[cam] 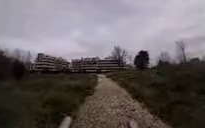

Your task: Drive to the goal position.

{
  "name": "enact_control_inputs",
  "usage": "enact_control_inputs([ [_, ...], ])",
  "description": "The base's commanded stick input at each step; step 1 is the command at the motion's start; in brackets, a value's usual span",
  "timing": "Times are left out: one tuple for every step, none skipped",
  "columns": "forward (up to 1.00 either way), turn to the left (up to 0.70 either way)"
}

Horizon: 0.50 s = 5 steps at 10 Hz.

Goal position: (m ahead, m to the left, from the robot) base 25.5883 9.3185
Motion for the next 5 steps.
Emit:
enact_control_inputs([
  [0.50,0.00],
  [0.50,0.00],
  [0.50,0.00],
  [0.50,0.00],
  [0.50,0.00],
])
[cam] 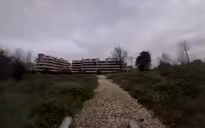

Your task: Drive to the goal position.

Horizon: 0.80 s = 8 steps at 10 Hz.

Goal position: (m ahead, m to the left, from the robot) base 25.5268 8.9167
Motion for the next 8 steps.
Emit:
enact_control_inputs([
  [0.50,0.00],
  [0.50,0.00],
  [0.50,0.00],
  [0.50,0.00],
  [0.50,0.00],
  [0.50,0.00],
  [0.50,0.00],
  [0.50,0.00],
])
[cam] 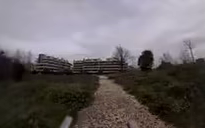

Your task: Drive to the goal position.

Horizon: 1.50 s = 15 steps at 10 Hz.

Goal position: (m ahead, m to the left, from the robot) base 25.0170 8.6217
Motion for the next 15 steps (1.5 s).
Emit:
enact_control_inputs([
  [0.50,0.00],
  [0.50,0.00],
  [0.50,0.00],
  [0.50,0.00],
  [0.50,0.00],
  [0.50,0.00],
  [0.50,0.00],
  [0.50,0.00],
  [0.50,0.00],
  [0.50,0.00],
  [0.50,0.00],
  [0.50,-0.13],
  [0.50,-0.47],
  [0.50,-0.47],
  [0.50,-0.27],
])
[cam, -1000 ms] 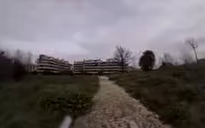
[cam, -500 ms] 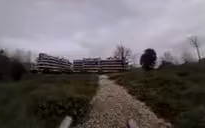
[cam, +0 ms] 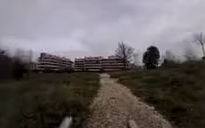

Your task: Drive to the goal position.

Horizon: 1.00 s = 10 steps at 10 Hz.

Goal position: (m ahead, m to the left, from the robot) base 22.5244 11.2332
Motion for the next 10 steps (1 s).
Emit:
enact_control_inputs([
  [0.50,-0.07],
  [0.50,0.00],
  [0.50,0.00],
  [0.50,0.00],
  [0.50,0.00],
  [0.50,0.00],
  [0.50,-0.25],
  [0.50,-0.42],
  [0.50,0.00],
  [0.50,0.00],
])
